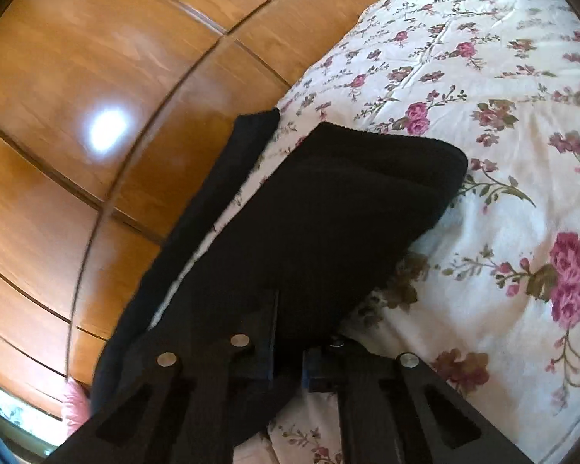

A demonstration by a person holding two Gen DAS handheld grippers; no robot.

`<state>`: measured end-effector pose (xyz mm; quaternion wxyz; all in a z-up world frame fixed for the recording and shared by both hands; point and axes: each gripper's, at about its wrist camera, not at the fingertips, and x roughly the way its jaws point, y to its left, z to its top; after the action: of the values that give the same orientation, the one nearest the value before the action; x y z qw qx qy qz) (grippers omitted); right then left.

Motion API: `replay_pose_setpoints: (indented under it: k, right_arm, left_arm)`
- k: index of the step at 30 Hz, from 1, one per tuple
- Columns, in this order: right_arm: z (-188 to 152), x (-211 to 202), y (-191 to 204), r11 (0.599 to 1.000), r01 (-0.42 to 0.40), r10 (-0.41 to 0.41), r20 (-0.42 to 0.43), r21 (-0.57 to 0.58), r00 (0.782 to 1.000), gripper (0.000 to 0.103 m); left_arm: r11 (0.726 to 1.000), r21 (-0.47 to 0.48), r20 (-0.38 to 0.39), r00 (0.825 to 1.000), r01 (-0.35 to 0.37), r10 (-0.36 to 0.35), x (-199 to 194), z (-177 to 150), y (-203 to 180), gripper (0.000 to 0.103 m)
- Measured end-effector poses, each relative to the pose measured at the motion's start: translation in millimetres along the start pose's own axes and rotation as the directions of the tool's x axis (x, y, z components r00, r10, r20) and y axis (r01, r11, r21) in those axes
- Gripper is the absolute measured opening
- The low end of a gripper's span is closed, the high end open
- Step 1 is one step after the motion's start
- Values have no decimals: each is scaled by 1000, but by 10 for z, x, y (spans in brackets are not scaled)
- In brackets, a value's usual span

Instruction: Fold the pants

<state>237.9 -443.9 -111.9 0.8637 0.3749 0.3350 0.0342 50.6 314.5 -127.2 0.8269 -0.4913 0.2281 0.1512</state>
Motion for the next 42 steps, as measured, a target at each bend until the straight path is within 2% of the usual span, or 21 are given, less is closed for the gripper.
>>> replay_pose_setpoints:
  k: [3,6,9,14,19,23,26,29,32,35,36,38,39,40,41,42]
  right_arm:
    - [12,-18,0,1000,5,-5,-8,11,1000,8]
    - [64,-110,63,1000,-2,2,-19,11,1000,8]
    - [115,-322,152,999,-51,51,11,-11,999,8]
    - [164,-539,291,995,-66,67,16,-74,998,8]
    - [193,-756,282,995,-81,84,48,-60,995,8]
    - [201,-946,232,994,-95,98,41,-58,994,8]
    - [158,-1114,186,992,-100,103,35,-77,994,8]
    - [91,-1146,65,993,-71,71,-3,-94,997,8]
    - [-35,-1084,-155,997,-35,32,-49,-67,998,8]
    - [-166,-971,-389,1000,-1,-1,-100,-16,995,13]
    - [-188,-942,-454,1000,-5,6,-112,5,994,13]
    - [-174,-965,-589,994,-66,74,-88,91,993,15]
    - [-149,-982,-638,988,-84,94,-76,128,993,18]
    - [-119,-1003,-680,982,-100,111,-61,162,992,23]
    - [-82,-1021,-716,977,-109,119,-41,185,992,26]
    - [-41,-1030,-738,975,-101,109,-28,197,994,29]
  left_arm:
    - [1000,14,8,1000,-6,6,-112,-6,-67,7]
    - [998,-15,28,998,64,-64,-372,36,-84,6]
    - [991,-10,55,990,132,-131,-635,81,-154,6]
    - [982,20,77,979,190,-191,-936,63,-254,6]
    - [969,-14,100,964,248,-245,-1180,78,-229,5]
    - [963,-8,100,959,269,-267,-1456,45,-156,5]
    - [970,40,99,965,241,-244,-1727,-50,-72,5]
    - [979,24,71,977,201,-202,-1835,-170,93,5]
    - [993,13,26,993,116,-116,-1801,-321,329,5]
    - [996,-63,-37,998,56,-58,-1628,-428,601,5]
    - [994,-91,-54,996,60,-65,-1573,-452,668,6]
    - [994,-97,-77,995,52,-60,-1517,-465,711,7]
    - [995,-85,-74,996,51,-57,-1515,-459,697,8]
    - [997,-64,-62,997,50,-54,-1519,-448,665,20]
    - [998,-42,-48,998,46,-48,-1526,-435,635,26]
    - [999,-26,-39,998,45,-46,-1523,-426,613,26]
